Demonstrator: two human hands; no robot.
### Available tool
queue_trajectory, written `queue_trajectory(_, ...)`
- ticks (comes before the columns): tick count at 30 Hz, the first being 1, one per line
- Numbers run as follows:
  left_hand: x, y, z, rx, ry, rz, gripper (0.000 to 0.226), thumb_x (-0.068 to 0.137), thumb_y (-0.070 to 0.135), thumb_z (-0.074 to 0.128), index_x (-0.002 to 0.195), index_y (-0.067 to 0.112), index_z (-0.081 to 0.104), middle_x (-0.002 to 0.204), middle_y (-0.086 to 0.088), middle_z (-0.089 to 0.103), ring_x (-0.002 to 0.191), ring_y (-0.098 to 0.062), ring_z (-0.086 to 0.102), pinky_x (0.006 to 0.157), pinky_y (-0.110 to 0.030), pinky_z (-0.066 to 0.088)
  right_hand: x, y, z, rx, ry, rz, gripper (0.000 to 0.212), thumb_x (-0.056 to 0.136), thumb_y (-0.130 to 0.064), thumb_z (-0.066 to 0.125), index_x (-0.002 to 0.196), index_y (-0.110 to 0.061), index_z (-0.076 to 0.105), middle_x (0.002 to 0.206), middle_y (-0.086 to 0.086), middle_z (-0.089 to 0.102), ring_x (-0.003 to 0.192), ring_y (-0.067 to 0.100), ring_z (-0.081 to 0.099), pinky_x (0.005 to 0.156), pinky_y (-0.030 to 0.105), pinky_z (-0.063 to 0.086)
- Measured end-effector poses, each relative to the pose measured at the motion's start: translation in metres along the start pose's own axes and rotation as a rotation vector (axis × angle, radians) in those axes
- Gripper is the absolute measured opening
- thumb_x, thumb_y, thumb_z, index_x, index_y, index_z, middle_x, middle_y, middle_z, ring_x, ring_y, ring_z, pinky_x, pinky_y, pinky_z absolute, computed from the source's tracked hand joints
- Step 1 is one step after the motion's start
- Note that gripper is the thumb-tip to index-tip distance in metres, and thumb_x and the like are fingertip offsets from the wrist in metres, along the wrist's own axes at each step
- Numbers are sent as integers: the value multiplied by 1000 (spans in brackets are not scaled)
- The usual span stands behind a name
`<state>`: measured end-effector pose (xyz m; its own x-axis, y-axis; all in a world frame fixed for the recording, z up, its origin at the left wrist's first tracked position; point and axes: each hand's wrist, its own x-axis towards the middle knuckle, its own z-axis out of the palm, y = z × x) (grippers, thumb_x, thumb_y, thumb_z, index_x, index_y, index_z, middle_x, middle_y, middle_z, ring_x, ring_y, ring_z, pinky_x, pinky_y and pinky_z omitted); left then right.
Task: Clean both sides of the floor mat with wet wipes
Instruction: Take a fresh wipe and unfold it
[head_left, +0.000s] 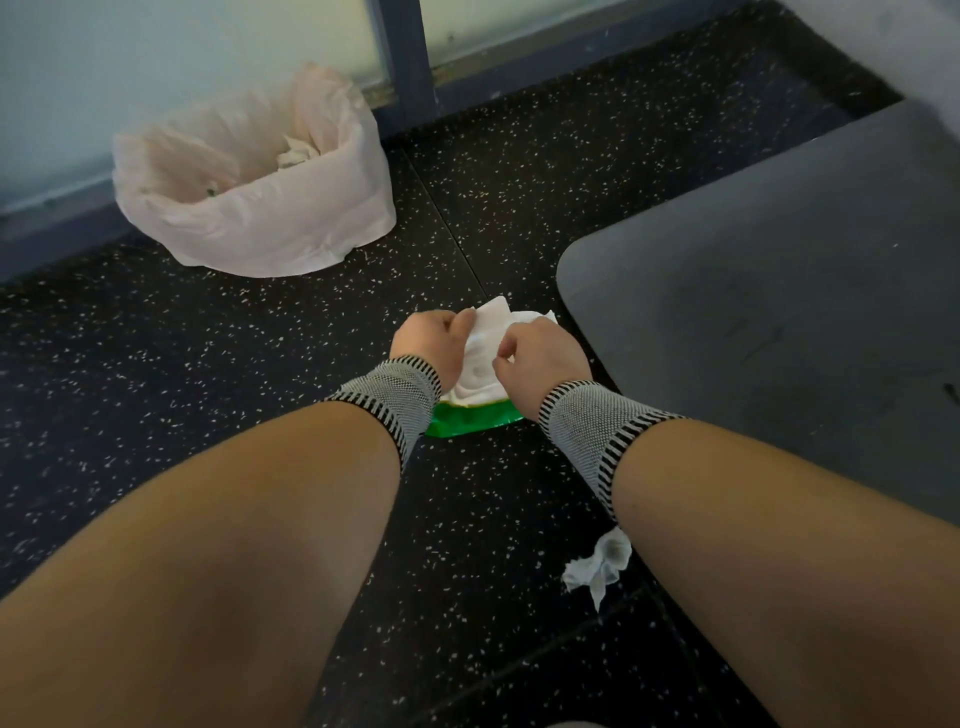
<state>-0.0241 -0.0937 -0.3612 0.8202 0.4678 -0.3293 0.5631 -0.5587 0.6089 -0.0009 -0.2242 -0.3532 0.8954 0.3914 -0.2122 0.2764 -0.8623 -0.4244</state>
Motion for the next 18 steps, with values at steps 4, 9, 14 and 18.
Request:
queue_trajectory(4, 4, -3, 0, -26, -58, -42, 45, 98, 48, 46, 62, 21, 52, 52, 6, 45, 43, -8, 38, 40, -20, 31, 8, -10, 15, -168, -59, 24, 28, 93, -37, 49, 108, -19, 65, 107, 3, 58, 105, 22, 49, 87, 34, 43)
queue_trajectory(9, 8, -4, 1, -46, -72, -85, 38, 95, 55, 47, 71, 26, 57, 54, 10, 53, 47, -4, 47, 43, -20, 33, 13, -27, 30, -232, -84, 155, 23, 88, -38, 56, 100, -19, 58, 78, -1, 38, 106, 22, 46, 78, 40, 38)
queue_trajectory(14, 8, -4, -1, -37, -78, -79, 46, 96, 55, 43, 68, 21, 58, 63, 0, 58, 55, -13, 51, 52, -26, 44, 22, -30, 26, -186, -166, 92, 25, 89, -24, 58, 72, -12, 44, 71, 2, 46, 72, 18, 49, 67, 34, 49)
queue_trajectory(18, 9, -6, -1, -48, -61, -69, 41, 97, 52, 41, 74, 20, 55, 81, -8, 63, 69, -19, 55, 70, -35, 52, 21, -26, 27, -251, -121, 44, 24, 91, -18, 55, 70, -12, 43, 66, 2, 48, 56, 14, 43, 51, 28, 38)
